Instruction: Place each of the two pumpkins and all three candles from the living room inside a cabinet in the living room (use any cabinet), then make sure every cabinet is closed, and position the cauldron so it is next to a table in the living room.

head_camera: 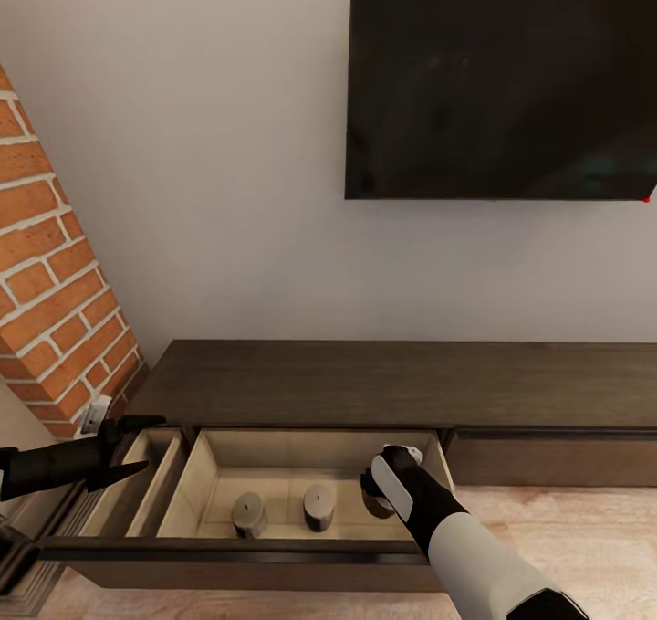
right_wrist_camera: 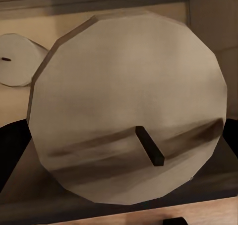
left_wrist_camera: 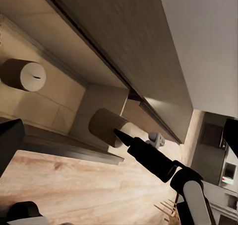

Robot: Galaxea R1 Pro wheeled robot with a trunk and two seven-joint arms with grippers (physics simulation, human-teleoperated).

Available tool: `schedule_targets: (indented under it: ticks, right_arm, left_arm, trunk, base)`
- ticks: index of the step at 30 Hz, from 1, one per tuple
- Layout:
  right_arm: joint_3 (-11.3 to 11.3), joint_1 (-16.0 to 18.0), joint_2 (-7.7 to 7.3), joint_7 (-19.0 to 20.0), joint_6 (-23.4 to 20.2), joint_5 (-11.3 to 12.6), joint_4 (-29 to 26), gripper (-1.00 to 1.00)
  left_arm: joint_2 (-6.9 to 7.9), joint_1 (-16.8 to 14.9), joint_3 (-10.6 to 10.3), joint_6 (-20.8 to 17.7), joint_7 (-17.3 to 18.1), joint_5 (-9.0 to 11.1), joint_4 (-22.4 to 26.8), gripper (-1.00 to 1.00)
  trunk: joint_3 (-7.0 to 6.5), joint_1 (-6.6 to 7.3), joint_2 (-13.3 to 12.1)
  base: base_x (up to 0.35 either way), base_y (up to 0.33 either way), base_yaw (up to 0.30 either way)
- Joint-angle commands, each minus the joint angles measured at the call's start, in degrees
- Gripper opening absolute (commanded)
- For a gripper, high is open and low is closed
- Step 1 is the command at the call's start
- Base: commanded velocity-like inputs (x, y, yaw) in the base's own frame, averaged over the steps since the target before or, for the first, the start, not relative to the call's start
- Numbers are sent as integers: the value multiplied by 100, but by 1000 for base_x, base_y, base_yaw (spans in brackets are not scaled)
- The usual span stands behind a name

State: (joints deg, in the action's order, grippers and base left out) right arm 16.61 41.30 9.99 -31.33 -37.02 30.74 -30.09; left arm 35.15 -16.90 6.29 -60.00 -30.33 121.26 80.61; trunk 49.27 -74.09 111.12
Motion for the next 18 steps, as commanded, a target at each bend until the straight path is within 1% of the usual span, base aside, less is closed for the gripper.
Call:
schedule_targets:
  ticks: [1, 17, 18]
  right_arm:
    - [0, 1, 0, 4, 4, -1, 1, -100]
    - [3, -1, 0, 4, 10, -6, 2, -100]
    - [5, -1, 0, 4, 10, -6, 2, -100]
  left_arm:
    - [0, 1, -2, 0, 0, 3, 3, 100]
    - [0, 0, -25, 0, 0, 3, 12, 100]
    - [0, 1, -31, 0, 0, 3, 13, 100]
  trunk:
    - [18, -23, 42]
    - [306, -374, 683]
    - [306, -374, 683]
  base:
    - [0, 0, 0]
    - [0, 0, 0]
    - [0, 0, 0]
